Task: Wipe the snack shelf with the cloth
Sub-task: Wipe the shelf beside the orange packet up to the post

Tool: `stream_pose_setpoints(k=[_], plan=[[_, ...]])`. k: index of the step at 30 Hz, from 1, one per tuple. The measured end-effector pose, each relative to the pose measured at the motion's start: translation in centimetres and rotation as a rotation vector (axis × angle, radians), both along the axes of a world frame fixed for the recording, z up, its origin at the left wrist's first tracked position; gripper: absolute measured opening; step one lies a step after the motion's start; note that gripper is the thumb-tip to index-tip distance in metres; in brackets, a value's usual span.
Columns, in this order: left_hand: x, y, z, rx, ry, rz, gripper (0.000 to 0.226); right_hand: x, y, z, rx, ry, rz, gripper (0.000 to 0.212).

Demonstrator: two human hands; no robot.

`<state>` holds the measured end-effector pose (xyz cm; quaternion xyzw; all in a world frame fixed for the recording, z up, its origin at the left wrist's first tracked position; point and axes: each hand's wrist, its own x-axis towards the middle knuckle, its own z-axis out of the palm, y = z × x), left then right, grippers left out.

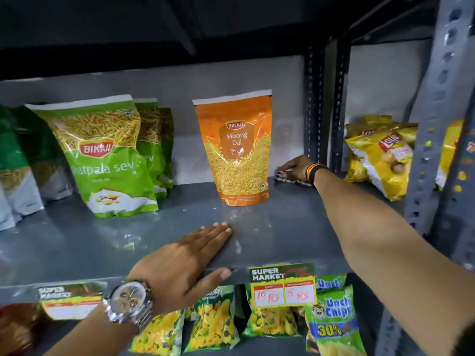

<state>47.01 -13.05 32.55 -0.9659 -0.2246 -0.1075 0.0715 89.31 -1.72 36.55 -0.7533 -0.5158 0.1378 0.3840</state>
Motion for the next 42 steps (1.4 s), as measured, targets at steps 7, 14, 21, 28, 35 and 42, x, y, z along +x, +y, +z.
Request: stream_pose_setpoints(k=[7, 14, 21, 28, 35, 42], plan=[[-0.1, -0.5, 0.0, 0.030, -0.006, -0.011, 0.083, -4.6, -5.2, 0.7, 0.006, 0.030, 0.125, 0.030], [0.0, -0.9, 0.2, 0.029, -0.020, -0.023, 0.078, -7.1, -11.5, 0.3, 0.014, -0.035, 0.164, 0.030], [-0.3, -0.6, 0.1, 0.022, 0.001, -0.028, 0.088, -13.5, -18.7, 0.1, -0.007, -0.109, 0.296, 0.028], [-0.5, -0.6, 0.2, 0.015, -0.029, -0.038, 0.090, -11.7, -20.7, 2.3, 0.122, -0.104, -0.042, 0.027], [-0.4, -0.7, 0.3, 0.035, -0.015, -0.040, 0.084, -10.2, -21.6, -0.5, 0.123, -0.097, -0.304, 0.022], [-0.4, -0.4, 0.3, 0.021, -0.020, -0.038, 0.101, -17.3, -25.4, -1.0, 0.114, -0.056, 0.068, 0.020]])
